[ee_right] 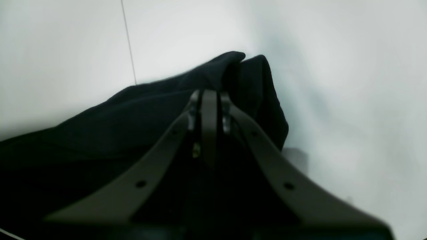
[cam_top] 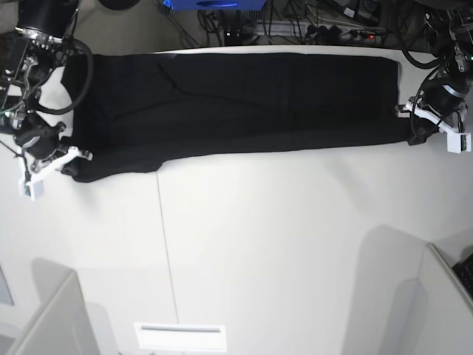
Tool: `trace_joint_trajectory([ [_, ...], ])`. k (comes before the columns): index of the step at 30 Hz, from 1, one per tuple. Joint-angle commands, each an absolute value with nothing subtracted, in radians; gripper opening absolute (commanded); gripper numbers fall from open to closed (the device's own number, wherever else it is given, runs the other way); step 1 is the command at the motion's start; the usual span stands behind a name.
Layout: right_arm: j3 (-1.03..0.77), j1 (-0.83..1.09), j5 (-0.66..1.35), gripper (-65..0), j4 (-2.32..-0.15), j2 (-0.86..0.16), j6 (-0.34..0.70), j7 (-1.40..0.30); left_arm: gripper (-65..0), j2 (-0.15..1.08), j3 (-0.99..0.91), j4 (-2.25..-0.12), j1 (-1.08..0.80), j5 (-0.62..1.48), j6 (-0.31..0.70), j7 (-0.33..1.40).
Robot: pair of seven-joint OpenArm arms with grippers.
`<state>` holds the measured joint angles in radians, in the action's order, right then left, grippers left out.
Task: Fold the T-shirt properly
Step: 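Grasp the hem corners and fold the hem up onto the collar, then lay the folded hem down and open both grippers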
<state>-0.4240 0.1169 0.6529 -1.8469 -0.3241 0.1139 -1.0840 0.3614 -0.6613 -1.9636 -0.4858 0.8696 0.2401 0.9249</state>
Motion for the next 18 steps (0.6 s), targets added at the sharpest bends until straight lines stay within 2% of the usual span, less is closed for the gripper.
trace_joint_trajectory([
  [1,-0.443,0.116,0.661,-65.0,-1.879,-0.340,0.117,-1.078,-65.0,0.381,-0.670,-1.982,-0.490,0.881,0.243,0.905],
  [8,-0.541,0.189,0.661,-65.0,-1.959,-0.285,0.122,-1.141,-65.0,0.380,-0.670,-1.982,-0.510,0.881,0.243,0.905],
  [18,-0.545,0.294,0.661,-65.0,-2.011,-0.260,0.122,-1.142,-65.0,0.381,-0.670,-1.982,-0.532,0.881,0.243,0.908],
])
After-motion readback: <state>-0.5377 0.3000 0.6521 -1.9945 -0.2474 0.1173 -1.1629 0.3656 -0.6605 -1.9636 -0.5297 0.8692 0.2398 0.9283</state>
